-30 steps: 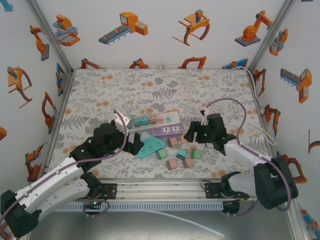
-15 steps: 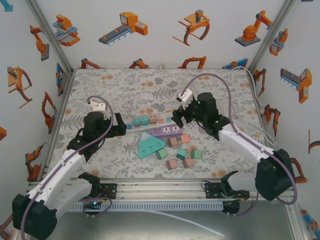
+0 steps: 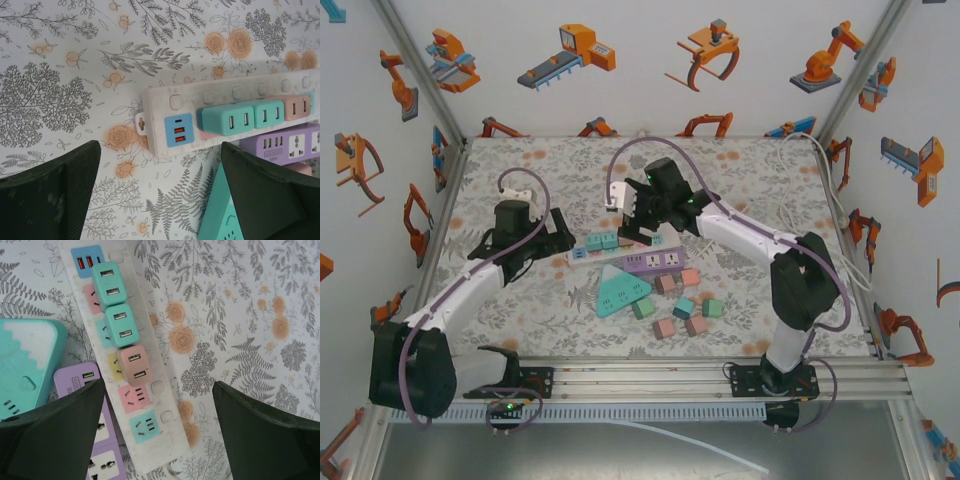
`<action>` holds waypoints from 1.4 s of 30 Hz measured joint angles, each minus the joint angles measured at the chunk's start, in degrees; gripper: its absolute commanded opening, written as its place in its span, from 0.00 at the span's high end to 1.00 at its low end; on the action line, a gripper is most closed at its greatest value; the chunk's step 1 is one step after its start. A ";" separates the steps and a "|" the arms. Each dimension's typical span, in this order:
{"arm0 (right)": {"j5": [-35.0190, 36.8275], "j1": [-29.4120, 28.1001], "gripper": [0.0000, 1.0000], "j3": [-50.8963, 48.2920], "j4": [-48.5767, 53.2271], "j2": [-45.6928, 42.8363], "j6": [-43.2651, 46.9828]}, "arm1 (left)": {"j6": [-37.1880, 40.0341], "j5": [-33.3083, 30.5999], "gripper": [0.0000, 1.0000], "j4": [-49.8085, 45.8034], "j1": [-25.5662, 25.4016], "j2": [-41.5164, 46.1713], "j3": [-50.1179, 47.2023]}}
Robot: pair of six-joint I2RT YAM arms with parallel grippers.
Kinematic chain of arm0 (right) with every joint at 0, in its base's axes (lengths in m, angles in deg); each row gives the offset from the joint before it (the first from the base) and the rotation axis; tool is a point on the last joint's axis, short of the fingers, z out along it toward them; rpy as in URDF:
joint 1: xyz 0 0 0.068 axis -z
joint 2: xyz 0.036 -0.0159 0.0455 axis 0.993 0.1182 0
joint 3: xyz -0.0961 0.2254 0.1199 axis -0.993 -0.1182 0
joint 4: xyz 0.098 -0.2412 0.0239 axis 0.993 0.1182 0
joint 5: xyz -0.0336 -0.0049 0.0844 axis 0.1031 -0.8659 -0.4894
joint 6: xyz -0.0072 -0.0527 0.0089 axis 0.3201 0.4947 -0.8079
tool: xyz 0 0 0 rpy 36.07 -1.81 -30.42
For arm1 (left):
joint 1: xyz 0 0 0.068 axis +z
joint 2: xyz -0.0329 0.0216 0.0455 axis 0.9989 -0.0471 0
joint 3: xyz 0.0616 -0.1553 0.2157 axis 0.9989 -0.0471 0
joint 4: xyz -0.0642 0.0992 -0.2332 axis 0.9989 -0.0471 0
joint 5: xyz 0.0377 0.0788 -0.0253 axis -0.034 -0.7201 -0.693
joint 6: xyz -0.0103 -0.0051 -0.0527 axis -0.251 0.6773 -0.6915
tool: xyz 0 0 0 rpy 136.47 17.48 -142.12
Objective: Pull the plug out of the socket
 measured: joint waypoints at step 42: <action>-8.61 0.28 0.69 10.47 10.56 16.20 9.27 | -0.72 9.14 0.57 3.13 0.04 -18.25 3.37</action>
